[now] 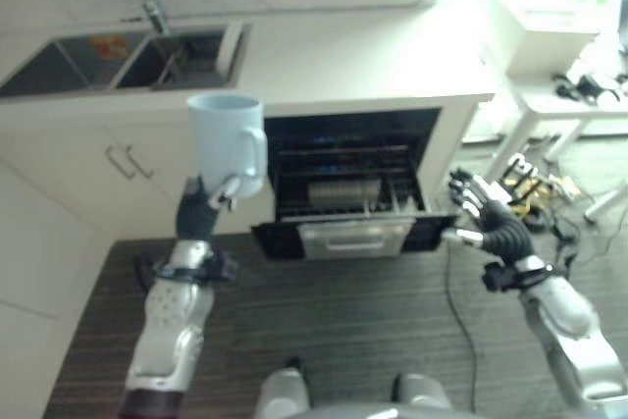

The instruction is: Place the dishes in the dishwasher.

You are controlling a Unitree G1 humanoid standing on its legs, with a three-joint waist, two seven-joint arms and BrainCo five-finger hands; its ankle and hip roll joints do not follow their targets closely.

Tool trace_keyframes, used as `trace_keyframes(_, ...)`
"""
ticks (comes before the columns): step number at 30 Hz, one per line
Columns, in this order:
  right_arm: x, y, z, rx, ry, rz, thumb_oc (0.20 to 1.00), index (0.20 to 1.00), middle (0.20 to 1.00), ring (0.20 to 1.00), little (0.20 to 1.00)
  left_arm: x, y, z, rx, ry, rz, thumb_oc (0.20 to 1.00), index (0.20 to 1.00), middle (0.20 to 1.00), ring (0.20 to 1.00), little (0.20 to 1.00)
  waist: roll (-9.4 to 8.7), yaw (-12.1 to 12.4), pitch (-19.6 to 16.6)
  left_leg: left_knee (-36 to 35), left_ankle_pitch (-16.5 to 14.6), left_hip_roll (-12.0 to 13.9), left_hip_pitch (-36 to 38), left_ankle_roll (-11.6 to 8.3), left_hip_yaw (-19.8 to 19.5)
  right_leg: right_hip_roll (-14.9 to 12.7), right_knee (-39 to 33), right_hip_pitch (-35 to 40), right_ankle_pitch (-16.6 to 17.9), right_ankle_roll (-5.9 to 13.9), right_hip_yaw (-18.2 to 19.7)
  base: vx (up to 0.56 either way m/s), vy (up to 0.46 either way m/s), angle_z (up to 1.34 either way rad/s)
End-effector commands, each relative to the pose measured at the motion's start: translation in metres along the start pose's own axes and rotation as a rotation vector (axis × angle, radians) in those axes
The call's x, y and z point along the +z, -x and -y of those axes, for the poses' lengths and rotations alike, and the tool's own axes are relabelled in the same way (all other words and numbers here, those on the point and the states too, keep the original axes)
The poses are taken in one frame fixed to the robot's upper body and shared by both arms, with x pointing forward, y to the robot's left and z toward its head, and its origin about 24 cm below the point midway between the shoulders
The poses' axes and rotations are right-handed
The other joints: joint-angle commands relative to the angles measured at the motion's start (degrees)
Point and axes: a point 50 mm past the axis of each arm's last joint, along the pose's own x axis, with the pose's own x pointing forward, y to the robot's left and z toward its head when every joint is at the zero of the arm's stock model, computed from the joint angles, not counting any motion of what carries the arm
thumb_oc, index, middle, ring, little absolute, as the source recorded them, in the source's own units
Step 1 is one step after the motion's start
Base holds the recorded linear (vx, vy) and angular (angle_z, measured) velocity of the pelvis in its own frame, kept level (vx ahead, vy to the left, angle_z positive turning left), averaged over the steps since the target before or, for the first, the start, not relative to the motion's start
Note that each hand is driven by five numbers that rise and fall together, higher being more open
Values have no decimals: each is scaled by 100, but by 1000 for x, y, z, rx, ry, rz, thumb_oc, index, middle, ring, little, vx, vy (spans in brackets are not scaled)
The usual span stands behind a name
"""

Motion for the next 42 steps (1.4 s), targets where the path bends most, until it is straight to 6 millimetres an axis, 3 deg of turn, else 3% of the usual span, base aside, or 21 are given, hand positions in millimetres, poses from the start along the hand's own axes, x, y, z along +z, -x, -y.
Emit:
trace_keyframes(1,26,-11,-1,17,52,132,1000,1000,1000,1000,1000,31,-5,2,-38,-14,156,200,200,200,200,200,94,132,-216,-465,-158,179,-42,-352,-487,236,171,271,-388,166,143,91,305,31)
trace_keyframes(6,25,-20,-6,5,43,144,1000,1000,1000,1000,1000,35,-13,5,-52,-21,172,200,200,200,200,200,-38,339,-206,-465,-166,-5,-125,-150,-585,160,171,503,-138,282,33,65,164,14)
trace_keyframes(7,24,-21,-9,11,22,144,1000,1000,1000,1000,1000,36,-12,6,-58,-29,171,200,200,200,200,200,-40,346,-206,-465,-223,-54,-68,-73,-644,246,171,565,238,287,-21,105,147,-7)
trace_keyframes(10,18,-16,-11,21,-7,109,1000,1000,1000,1000,1000,36,-9,3,-58,-45,172,200,200,200,200,200,6,248,-191,-465,-327,-81,104,-23,-657,367,171,437,451,226,3,171,123,-35)
trace_keyframes(12,13,-12,-10,11,-21,86,1000,1000,1000,1000,1000,37,-10,2,-65,-53,171,200,200,200,200,200,-68,230,-173,-465,-353,-50,148,-93,-527,212,171,169,155,182,-139,114,-96,-24)
trace_keyframes(13,13,-13,-10,14,-23,91,1000,1000,1000,1000,1000,38,-10,3,-65,-59,178,200,200,200,200,200,-104,207,-124,-465,-378,-28,173,-125,-474,66,171,-53,190,202,-161,66,-213,-19)
trace_keyframes(16,17,-19,-17,29,-34,111,1000,1000,1000,1000,1000,43,-11,6,-63,-75,201,200,200,200,200,200,-198,14,31,-465,-603,11,348,-168,-375,-222,171,-925,659,336,243,100,-320,-21)
trace_keyframes(18,17,-20,-21,36,-42,112,1000,1000,1000,1000,1000,43,-11,6,-67,-85,201,200,200,200,200,200,-197,-69,67,-465,-719,66,459,-162,-370,-272,171,-1250,805,379,426,228,-397,6)
trace_keyframes(21,16,-17,-21,21,-55,111,1000,1000,1000,1000,1000,42,-10,7,-91,-90,190,200,200,200,200,200,-186,-128,50,-465,-774,127,532,-136,-427,-97,171,-1195,677,381,643,235,-372,49)
trace_keyframes(24,16,-17,-18,3,-40,94,1000,1000,1000,1000,1000,41,-8,8,-109,-67,166,200,200,200,200,200,-135,-125,-48,-465,-755,345,641,-240,-384,5,171,-1052,426,361,494,256,-397,43)
trace_keyframes(29,19,-15,-9,-7,-3,76,1000,1000,1000,1000,1000,43,-2,6,-92,-21,163,200,200,200,200,200,22,-343,-161,-465,-550,826,938,-560,-177,247,171,-886,222,36,307,243,-348,3)
trace_keyframes(31,20,-12,-6,8,11,69,1000,1000,1000,1000,1000,44,0,5,-77,-4,170,200,200,200,200,200,36,-399,-159,-465,-351,807,1057,-621,-195,405,171,-844,172,-88,378,162,-253,-20)
trace_keyframes(34,18,-6,-2,37,21,50,1000,1000,1000,1000,1000,41,5,6,-78,5,167,200,200,200,200,200,-49,-419,-111,-465,330,710,1258,-655,-160,528,171,-713,71,-296,508,193,-237,-30)
trace_keyframes(35,18,-5,-1,40,26,46,1000,1000,1000,1000,1000,40,6,6,-80,6,165,200,200,200,200,200,-65,-406,-87,-465,398,689,1220,-639,-174,547,171,-668,43,-324,541,137,-115,-9)
trace_keyframes(38,16,-9,-2,48,30,38,1000,1000,1000,1000,1000,37,6,7,-76,12,157,200,200,200,200,200,16,-370,-38,-465,85,589,983,-539,-274,628,171,-570,-57,-308,577,112,61,-5)
trace_keyframes(40,13,-9,-4,49,31,32,1000,1000,1000,1000,1000,34,6,7,-80,19,150,200,200,200,200,200,184,-397,-39,-465,-96,794,623,-611,-244,676,171,-505,-163,-268,480,79,194,21)
trace_keyframes(42,12,-7,-4,53,50,30,1000,1000,1000,1000,1000,32,4,10,-83,30,152,200,200,200,200,200,328,-394,-39,-465,35,982,204,-740,-236,625,171,-393,-286,-222,308,90,281,33)
